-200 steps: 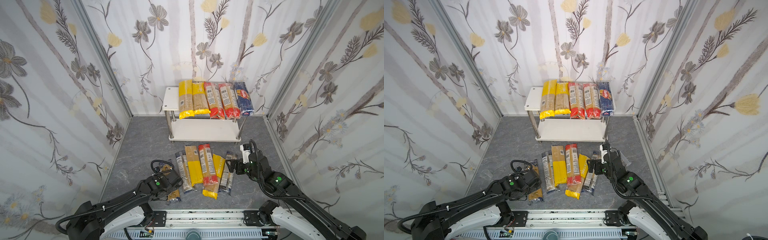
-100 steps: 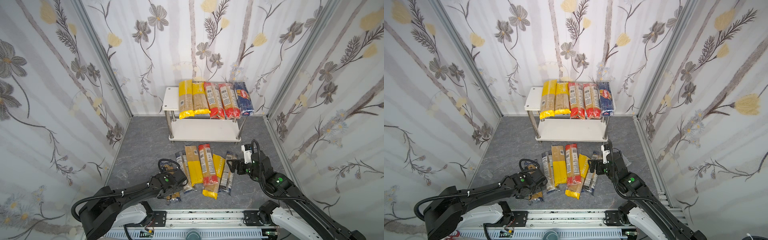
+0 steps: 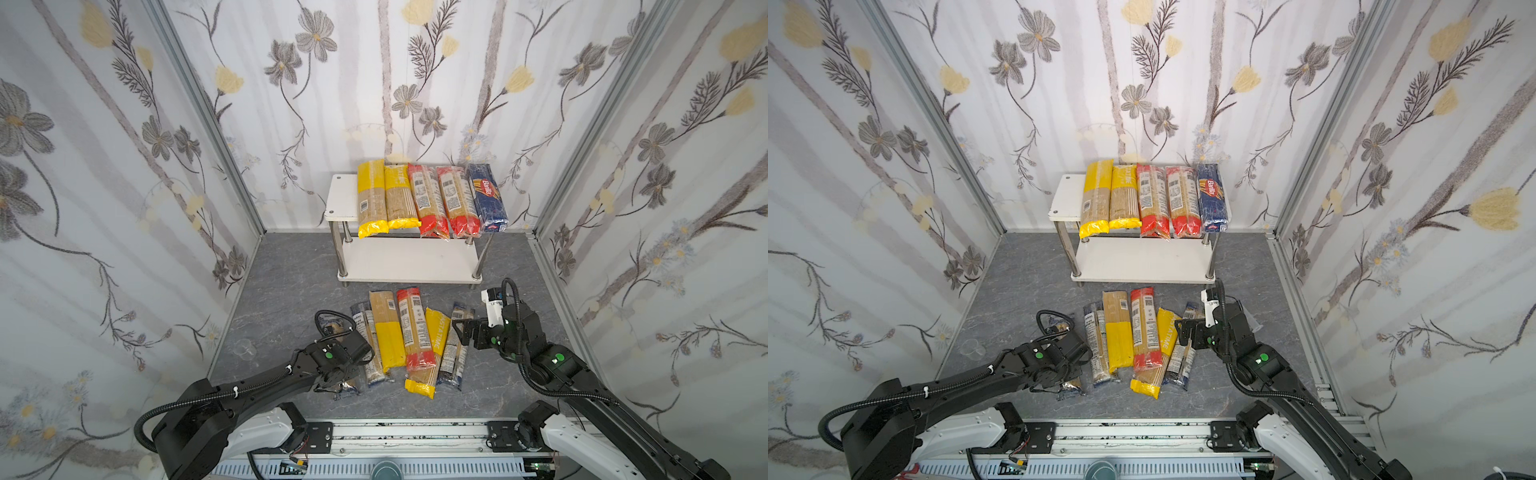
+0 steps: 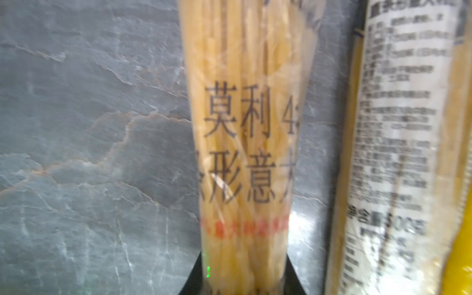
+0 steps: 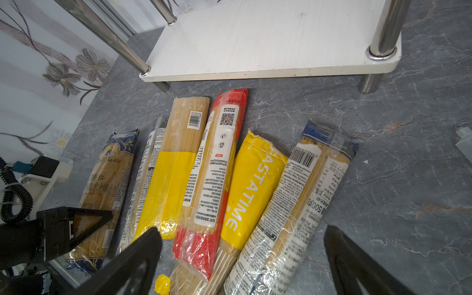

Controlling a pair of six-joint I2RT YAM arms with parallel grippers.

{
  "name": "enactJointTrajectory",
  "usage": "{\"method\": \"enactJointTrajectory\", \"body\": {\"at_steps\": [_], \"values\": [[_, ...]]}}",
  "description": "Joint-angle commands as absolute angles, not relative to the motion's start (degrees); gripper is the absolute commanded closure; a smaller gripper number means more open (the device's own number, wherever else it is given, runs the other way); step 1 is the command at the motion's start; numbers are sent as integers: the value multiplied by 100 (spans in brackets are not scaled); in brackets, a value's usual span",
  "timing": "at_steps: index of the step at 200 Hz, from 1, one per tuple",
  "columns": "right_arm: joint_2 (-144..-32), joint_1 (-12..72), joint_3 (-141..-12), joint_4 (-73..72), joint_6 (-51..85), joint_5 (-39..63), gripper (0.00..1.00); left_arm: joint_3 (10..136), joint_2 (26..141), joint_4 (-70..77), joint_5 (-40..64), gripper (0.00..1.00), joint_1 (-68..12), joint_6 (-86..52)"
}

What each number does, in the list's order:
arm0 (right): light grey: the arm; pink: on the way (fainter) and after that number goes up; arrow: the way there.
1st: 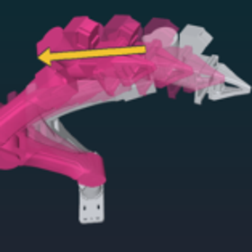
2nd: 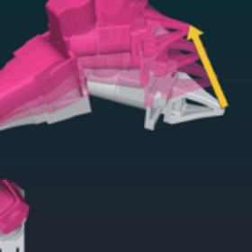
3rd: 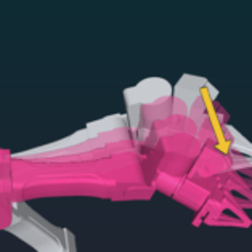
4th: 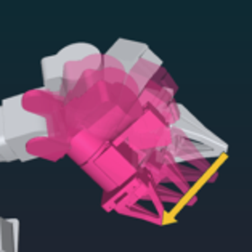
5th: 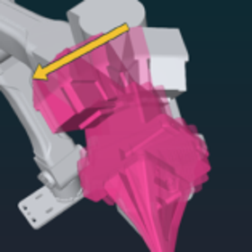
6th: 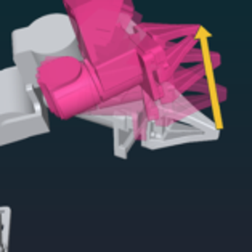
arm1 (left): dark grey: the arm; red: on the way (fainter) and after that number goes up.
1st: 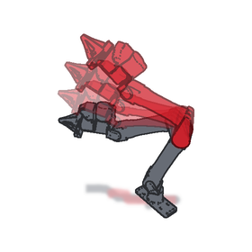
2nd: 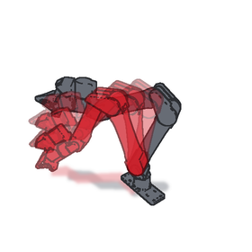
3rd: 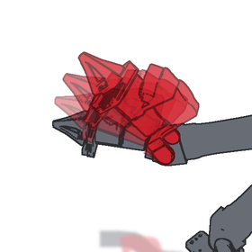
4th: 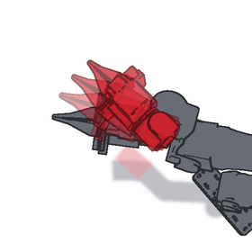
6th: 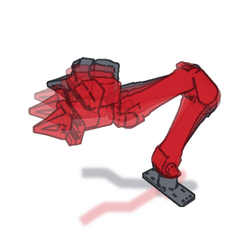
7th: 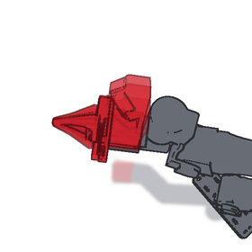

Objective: Arrange pasta packages on shelves
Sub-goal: Pick up the pasta bag from the center of the table, then place the pasta bag on the shelf.

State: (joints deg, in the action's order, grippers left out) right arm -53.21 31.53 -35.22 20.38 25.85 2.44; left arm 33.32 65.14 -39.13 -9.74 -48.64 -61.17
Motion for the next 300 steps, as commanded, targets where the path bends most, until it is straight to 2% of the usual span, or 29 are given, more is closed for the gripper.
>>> {"method": "enactJointTrajectory", "body": {"at_steps": [1,81,165,204,251,274,300], "values": [[-5317,3160,-3637,1841,2514,307,0,3980,6507,-4246,-1096,100,-4805,-5573],[-5349,3119,-4028,2047,2443,245,0,7768,7102,-6918,-2892,100,-4617,-4475],[-5497,3077,-4253,2030,2430,220,0,11407,8447,-7516,-3987,100,-4233,-3008],[-5561,3030,-4457,2048,2391,165,0,13416,9580,-7490,-3881,100,-3740,-2094],[-5754,2988,-4474,1767,2403,142,0,14999,10681,-6669,-3384,100,-3200,-1158],[-5940,2980,-4484,1657,2421,202,0,15533,11105,-6350,-2805,100,-2873,-922],[-6102,2941,-4508,1646,2369,73,0,15579,11378,-6164,-2369,100,-2568,-907]]}}
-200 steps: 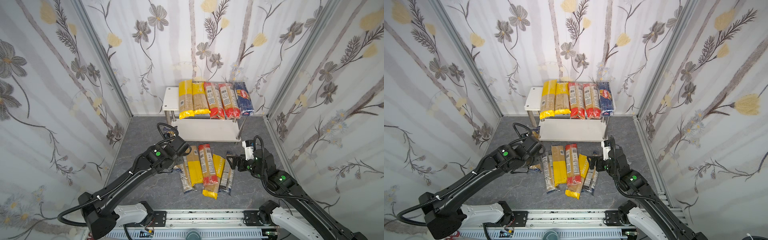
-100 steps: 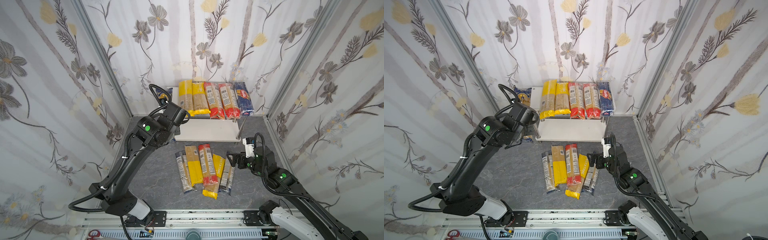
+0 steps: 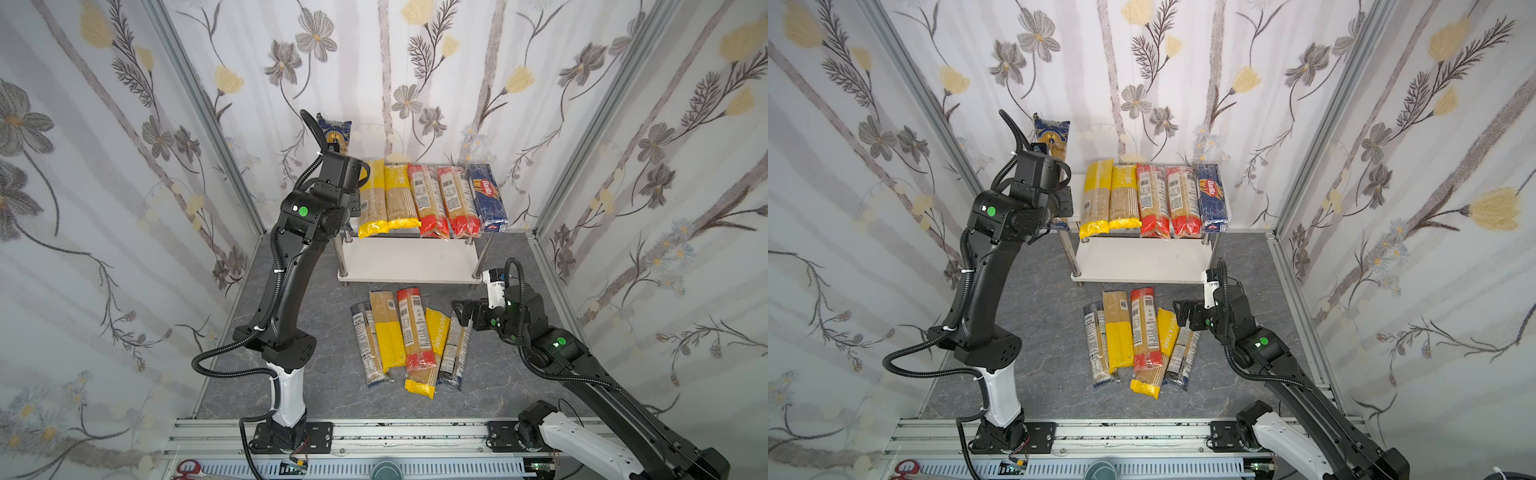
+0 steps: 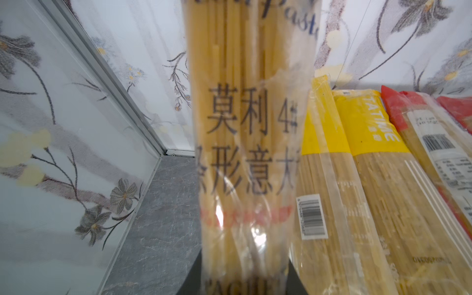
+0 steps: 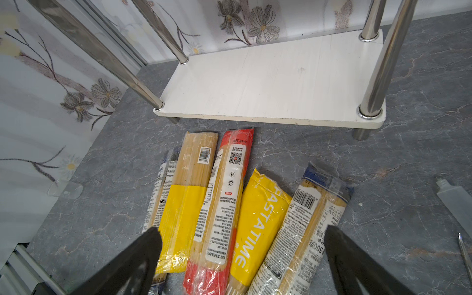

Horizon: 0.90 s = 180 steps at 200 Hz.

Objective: Arrange pasta packages on shelves
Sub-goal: Place the pasta bag on the shelf.

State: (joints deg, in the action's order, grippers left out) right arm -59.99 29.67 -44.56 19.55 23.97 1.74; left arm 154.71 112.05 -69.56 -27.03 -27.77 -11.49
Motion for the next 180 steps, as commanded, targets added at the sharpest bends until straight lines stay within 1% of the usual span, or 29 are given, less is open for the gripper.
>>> {"method": "enactJointTrajectory", "body": {"at_steps": [1,34,60,68,76,86,91,111,127,133,180], "values": [[-6105,2938,-4513,1645,2367,71,0,15572,11380,-6163,-2353,100,-2559,-906],[-6314,2858,-4612,1576,2345,79,0,15570,11671,-6078,-1842,100,-2338,-901],[-6495,2840,-4658,1499,2363,79,0,15573,11843,-6022,-1710,100,-2320,-870],[-6536,2831,-4652,1477,2377,83,0,15574,11884,-6019,-1697,98,-2309,-877],[-6580,2829,-4652,1453,2387,88,0,15574,11929,-6012,-1675,91,-2290,-887],[-6637,2826,-4650,1445,2395,88,0,15566,11959,-5999,-1666,77,-2260,-914],[-6652,2823,-4656,1435,2405,88,0,15566,11970,-5995,-1645,74,-2246,-914],[-6688,2805,-4681,1433,2430,79,0,15567,11984,-5986,-1621,40,-2208,-947],[-6680,2792,-4694,1435,2447,79,0,15565,11977,-5956,-1540,22,-2189,-971],[-6667,2791,-4698,1446,2456,79,0,15570,11971,-5947,-1521,18,-2186,-959],[-6488,2783,-4703,1632,2469,9,0,15523,11830,-5928,-1359,14,-2195,-1043]]}}
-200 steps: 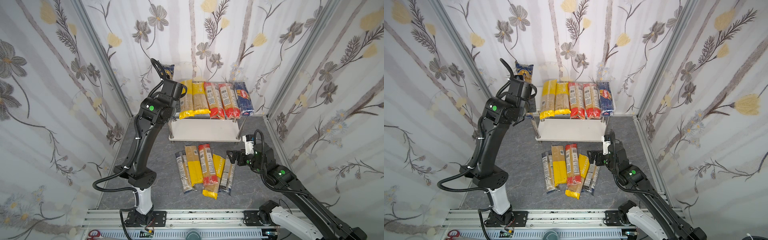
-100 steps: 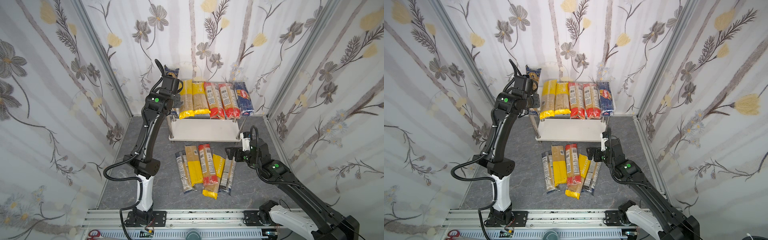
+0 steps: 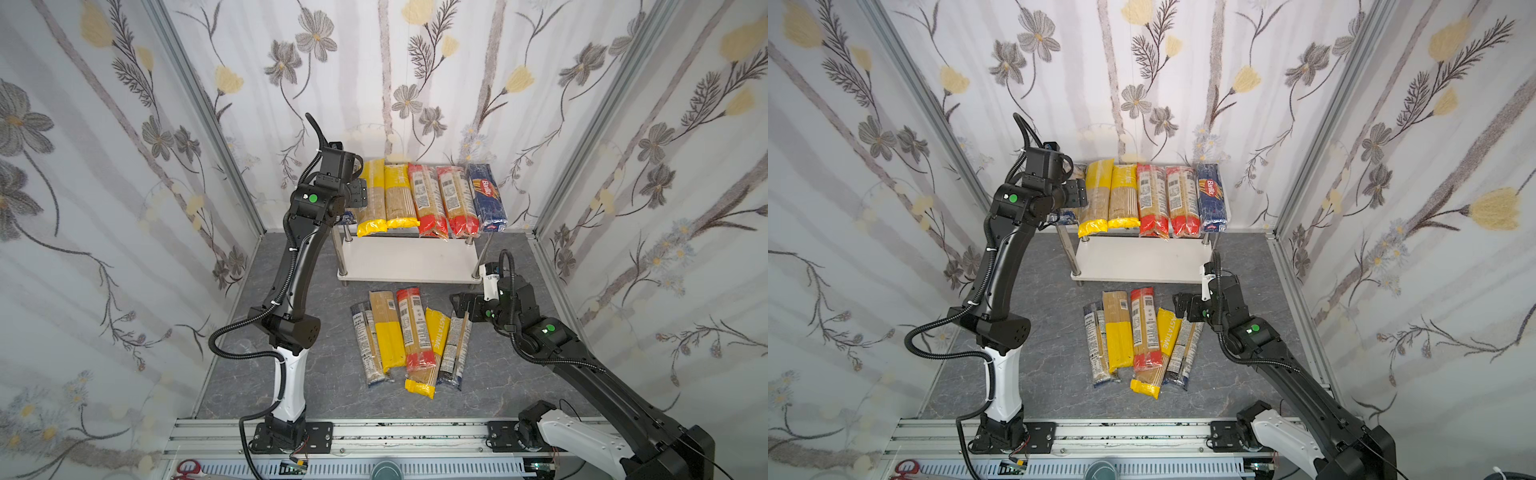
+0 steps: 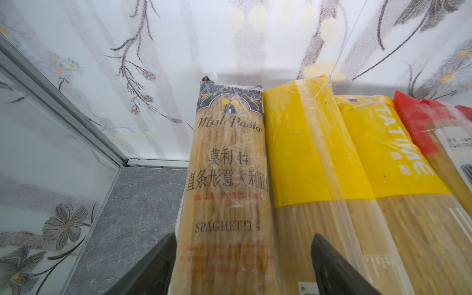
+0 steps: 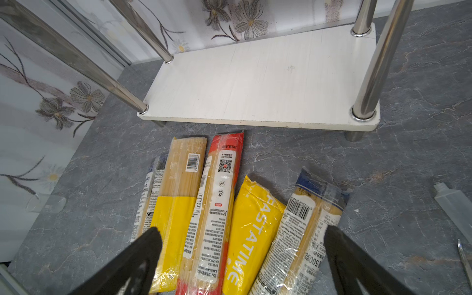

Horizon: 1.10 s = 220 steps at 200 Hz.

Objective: Arrange pasta packages on shelves
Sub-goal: Place the pasta bag on the shelf, then pick up the pasta bag.

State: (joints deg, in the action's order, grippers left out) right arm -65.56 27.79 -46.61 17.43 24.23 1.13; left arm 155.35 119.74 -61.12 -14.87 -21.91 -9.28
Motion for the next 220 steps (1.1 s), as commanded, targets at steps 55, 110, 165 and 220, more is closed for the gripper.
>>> {"method": "enactJointTrajectory", "body": {"at_steps": [55,110,165,220], "values": [[-6253,2792,-4436,1826,2567,94,0,14831,11014,-5909,-1396,5,-2435,-1276],[-5912,3168,-3804,1857,2880,83,0,12863,9533,-5671,-2064,4,-3136,-1773],[-6033,4267,-3487,1758,3486,-372,0,8759,6927,-4244,-1832,0,-3570,-2729],[-6380,5247,-3472,1697,4059,-967,1,6052,5809,-3835,-1700,0,-4079,-3474]]}}
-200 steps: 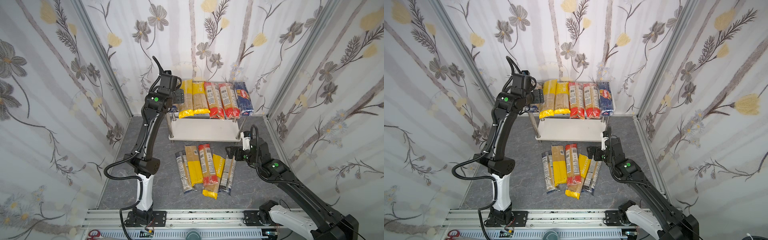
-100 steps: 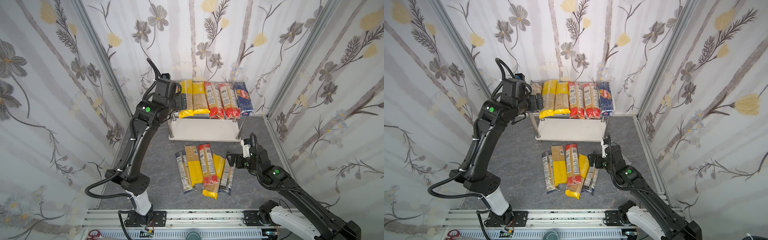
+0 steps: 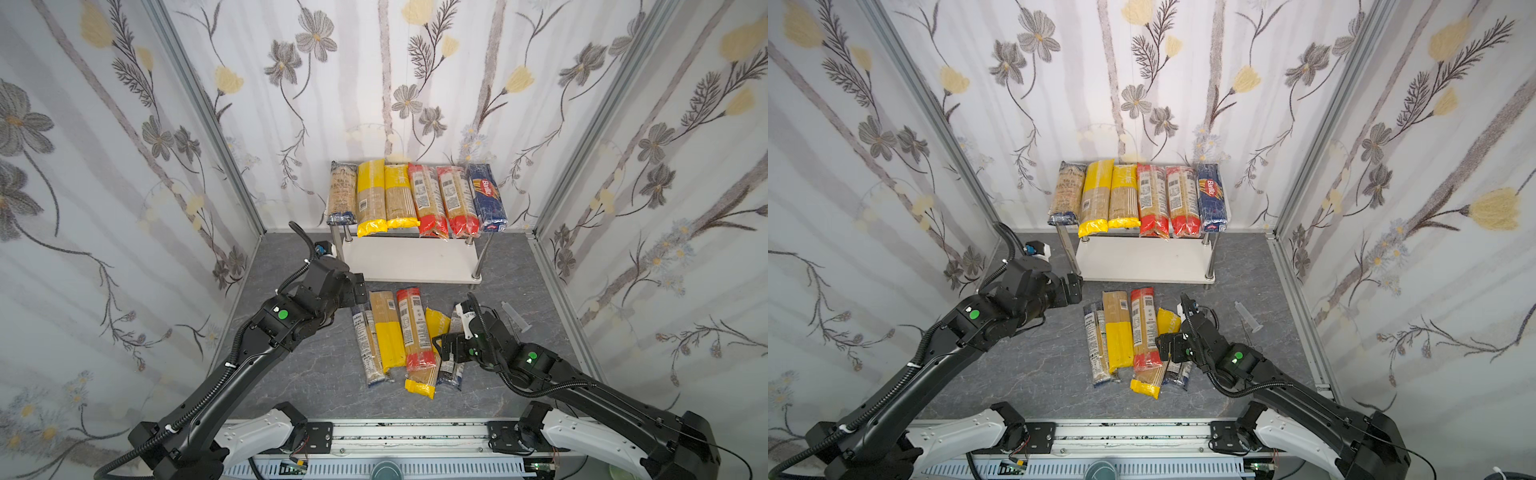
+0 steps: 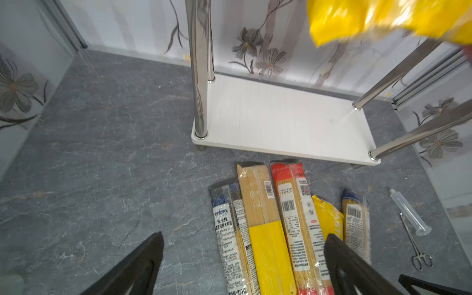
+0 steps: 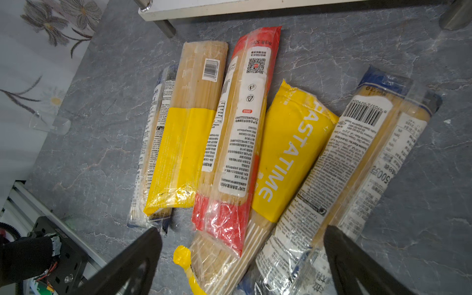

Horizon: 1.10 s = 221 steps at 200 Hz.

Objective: Arrange pasta packages on shelves
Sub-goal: Pick up the pasta bag.

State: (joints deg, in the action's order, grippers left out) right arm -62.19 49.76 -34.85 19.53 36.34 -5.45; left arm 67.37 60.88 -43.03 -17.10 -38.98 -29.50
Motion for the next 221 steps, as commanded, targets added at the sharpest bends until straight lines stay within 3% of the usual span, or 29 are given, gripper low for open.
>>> {"method": "enactJointTrajectory", "body": {"at_steps": [1,85,162,221], "values": [[-6398,5265,-3472,1697,4069,-976,1,6014,5796,-3816,-1698,0,-4088,-3486],[-7712,6082,-3829,1591,4537,-1460,5,3855,5393,-2575,-1382,0,-4271,-3911],[-9310,6073,-4790,1698,4187,-1862,5,3481,6304,-1685,-1232,0,-4285,-3859],[-10244,6053,-5256,1935,4121,-2022,7,3126,6106,-1453,-1335,0,-4292,-3967]]}}
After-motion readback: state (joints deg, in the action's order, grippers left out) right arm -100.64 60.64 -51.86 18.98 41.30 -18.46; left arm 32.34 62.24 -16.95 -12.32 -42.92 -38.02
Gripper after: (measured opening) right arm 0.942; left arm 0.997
